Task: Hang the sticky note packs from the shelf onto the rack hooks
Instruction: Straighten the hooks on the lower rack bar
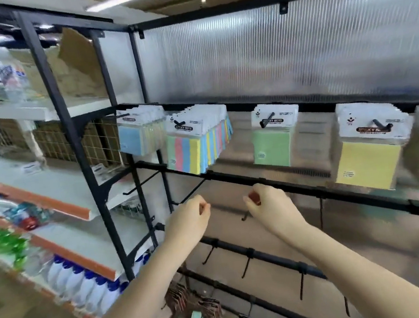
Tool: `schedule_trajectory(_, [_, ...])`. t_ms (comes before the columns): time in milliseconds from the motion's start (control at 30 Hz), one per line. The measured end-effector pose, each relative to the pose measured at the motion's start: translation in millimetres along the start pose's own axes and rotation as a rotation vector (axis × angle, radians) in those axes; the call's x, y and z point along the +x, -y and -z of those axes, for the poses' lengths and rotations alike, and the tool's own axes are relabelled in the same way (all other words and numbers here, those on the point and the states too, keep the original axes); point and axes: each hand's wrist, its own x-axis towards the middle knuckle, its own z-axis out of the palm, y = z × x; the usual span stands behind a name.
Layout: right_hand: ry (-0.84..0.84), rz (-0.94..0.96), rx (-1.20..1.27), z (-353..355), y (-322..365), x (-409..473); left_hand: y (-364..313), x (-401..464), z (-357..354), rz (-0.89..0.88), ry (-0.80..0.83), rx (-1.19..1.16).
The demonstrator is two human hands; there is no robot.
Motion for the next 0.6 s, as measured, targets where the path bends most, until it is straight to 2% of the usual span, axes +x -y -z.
schedule_trajectory(133, [0.049,0.162,-0.107,-47,58,20,71,2,36,0.091,0.061,0.004])
schedule_trajectory(433, [0.194,0.37,-0.046,-177,191,62,226,12,113,0.211,-0.009,0.161])
schedule_trajectory(600, [0.282,0.425,-0.018,-247,258,82,304,11,152,0.286,-0.013,0.213])
